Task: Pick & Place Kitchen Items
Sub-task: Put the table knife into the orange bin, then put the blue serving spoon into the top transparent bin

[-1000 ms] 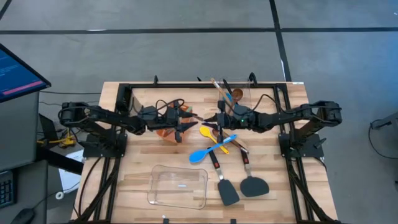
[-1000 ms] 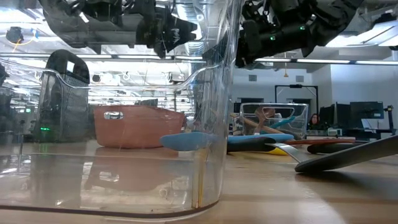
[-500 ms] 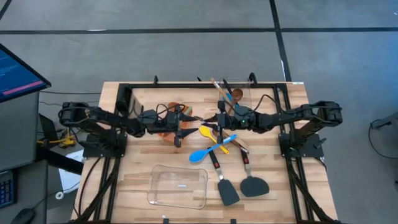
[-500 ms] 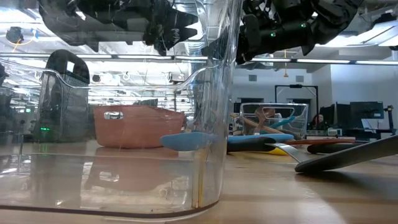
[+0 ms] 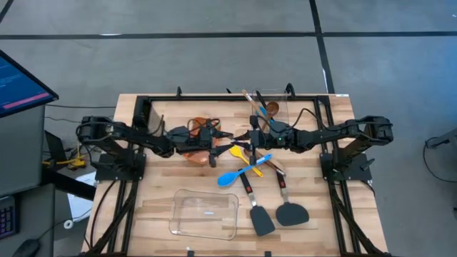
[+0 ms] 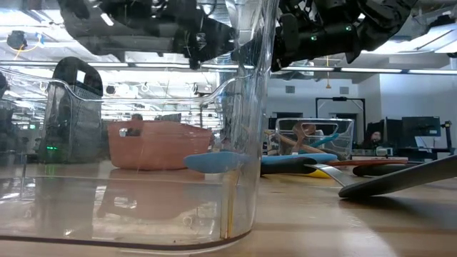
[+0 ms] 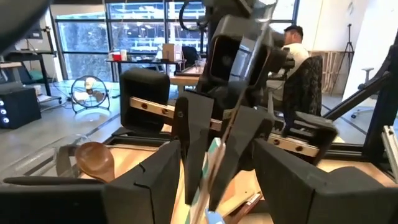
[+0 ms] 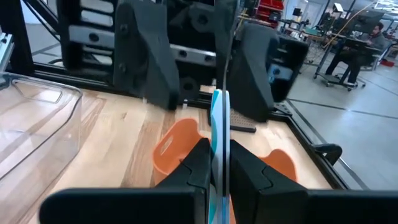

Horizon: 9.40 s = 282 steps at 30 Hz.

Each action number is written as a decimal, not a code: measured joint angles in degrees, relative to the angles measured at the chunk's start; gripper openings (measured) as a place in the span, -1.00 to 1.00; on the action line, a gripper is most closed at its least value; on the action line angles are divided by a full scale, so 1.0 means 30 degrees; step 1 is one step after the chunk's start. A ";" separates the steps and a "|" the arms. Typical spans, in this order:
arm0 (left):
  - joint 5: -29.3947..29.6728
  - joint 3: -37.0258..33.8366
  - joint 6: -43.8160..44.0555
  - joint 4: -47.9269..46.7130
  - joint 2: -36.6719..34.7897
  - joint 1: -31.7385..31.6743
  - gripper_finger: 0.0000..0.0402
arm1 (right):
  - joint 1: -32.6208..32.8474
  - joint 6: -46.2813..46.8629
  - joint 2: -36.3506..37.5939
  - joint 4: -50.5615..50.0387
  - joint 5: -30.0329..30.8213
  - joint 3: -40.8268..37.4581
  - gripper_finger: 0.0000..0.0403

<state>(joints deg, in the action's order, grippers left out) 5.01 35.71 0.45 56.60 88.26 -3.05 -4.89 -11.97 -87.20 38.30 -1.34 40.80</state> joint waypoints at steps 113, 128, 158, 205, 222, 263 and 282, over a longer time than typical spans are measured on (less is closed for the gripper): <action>0.0392 0.3764 0.6672 -2.6731 -0.6194 -0.4408 -0.99 | -0.0219 0.1501 0.3337 -0.9681 0.2454 0.0014 -0.23; 0.0250 0.3757 0.7504 -2.6691 -0.1907 -0.5574 -0.99 | -0.0219 0.1501 0.3337 -0.9702 0.2454 0.0015 -0.24; 0.0878 0.3743 0.5428 -2.4493 -0.3369 -0.5974 -0.42 | -0.0221 0.1494 0.3337 -0.9905 0.2447 0.0015 -0.28; 0.5872 0.1830 -0.0148 -1.8222 -0.8332 0.4967 -0.98 | -0.0262 0.1494 0.3337 -0.9753 0.2447 0.0015 -0.34; 0.3725 -0.3233 -0.1596 -1.6515 -1.3824 0.1936 -0.98 | -0.0202 0.2505 0.3350 -0.7467 0.2068 0.0015 -0.42; 0.2487 -0.4330 -0.1712 -1.5514 -1.7424 0.0328 -0.98 | 0.1501 0.1988 -0.0840 -2.0742 0.0845 0.7594 -0.42; 0.2466 -0.4330 -0.2631 -1.5426 -1.7424 0.0328 -0.98 | 0.1501 0.1645 -0.6132 -3.0153 0.0802 1.3668 -0.42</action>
<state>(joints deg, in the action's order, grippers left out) 12.40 22.72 -7.44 10.33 35.99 -2.07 -0.38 -7.03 -105.59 -52.16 1.06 81.80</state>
